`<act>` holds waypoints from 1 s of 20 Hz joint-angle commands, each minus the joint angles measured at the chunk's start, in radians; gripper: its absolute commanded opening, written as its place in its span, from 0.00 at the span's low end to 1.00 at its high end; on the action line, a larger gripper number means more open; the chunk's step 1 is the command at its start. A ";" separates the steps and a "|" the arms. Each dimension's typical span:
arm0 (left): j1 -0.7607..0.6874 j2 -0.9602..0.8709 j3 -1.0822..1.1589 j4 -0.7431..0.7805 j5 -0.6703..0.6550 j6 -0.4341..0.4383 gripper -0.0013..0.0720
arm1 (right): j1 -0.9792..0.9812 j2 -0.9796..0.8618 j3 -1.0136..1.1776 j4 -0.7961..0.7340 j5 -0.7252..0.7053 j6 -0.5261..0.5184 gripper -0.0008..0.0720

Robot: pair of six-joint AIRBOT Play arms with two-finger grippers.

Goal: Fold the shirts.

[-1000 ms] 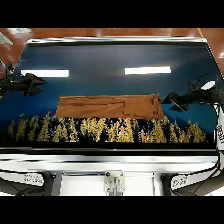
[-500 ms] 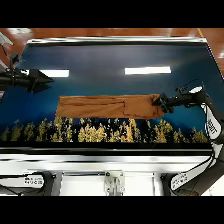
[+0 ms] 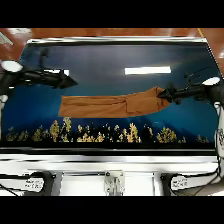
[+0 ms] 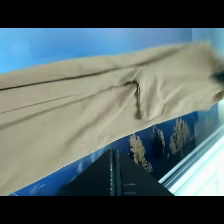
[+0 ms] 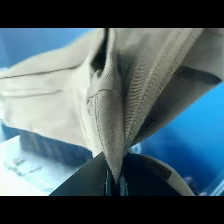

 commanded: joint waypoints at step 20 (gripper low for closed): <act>-0.643 -0.363 0.003 -0.523 0.499 0.079 0.06 | 0.000 0.636 0.001 -0.098 0.309 0.318 0.08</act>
